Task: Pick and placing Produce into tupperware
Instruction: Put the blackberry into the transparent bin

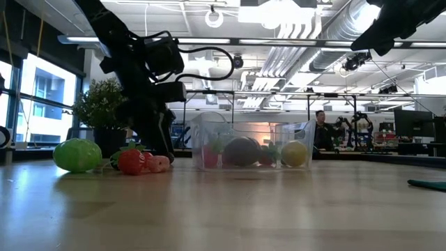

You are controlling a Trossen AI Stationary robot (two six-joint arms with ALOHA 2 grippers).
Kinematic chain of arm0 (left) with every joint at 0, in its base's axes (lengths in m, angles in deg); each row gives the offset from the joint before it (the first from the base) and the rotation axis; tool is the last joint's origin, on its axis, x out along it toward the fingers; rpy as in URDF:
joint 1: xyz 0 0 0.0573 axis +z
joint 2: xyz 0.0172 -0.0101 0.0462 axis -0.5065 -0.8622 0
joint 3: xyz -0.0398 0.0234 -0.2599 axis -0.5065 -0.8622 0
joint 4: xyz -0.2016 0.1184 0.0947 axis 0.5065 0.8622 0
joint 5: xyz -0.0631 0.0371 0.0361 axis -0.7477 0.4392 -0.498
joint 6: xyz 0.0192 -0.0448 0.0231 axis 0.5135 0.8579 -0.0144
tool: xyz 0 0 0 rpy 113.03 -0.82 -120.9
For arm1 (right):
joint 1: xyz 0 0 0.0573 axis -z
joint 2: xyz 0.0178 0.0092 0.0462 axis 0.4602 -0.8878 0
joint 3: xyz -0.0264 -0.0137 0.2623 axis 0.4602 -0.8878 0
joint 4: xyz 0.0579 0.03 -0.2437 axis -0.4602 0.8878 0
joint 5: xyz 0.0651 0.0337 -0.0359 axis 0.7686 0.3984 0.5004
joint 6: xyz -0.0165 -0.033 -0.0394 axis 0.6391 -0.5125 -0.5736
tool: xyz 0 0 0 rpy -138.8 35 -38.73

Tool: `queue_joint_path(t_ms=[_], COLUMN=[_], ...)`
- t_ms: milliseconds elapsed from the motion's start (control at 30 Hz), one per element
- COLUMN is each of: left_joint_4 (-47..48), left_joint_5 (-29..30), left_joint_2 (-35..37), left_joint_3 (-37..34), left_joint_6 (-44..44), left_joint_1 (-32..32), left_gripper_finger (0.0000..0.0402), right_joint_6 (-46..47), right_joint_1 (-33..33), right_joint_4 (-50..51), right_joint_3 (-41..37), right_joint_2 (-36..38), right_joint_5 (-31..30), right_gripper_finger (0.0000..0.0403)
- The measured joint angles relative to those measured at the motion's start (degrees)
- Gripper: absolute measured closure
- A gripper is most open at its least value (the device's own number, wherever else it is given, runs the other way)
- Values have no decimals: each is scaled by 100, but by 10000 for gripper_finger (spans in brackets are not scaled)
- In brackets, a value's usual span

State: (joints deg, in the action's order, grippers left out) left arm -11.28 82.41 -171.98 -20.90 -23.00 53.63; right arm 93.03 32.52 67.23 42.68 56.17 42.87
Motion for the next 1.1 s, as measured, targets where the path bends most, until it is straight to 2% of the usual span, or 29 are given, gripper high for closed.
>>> queue_joint_path(t_ms=[700,1100], left_joint_4=[-68,-236], left_joint_5=[88,304], left_joint_2=[-328,-341], left_joint_3=[4,-2], left_joint_6=[70,467], left_joint_1=[-146,-146], left_gripper_finger=[204,204], right_joint_6=[0,0], right_joint_1=[-2,0], right_joint_4=[2,1], right_joint_3=[0,0], right_joint_2=[-1,-1], right_joint_5=[1,1], right_gripper_finger=[384,384])
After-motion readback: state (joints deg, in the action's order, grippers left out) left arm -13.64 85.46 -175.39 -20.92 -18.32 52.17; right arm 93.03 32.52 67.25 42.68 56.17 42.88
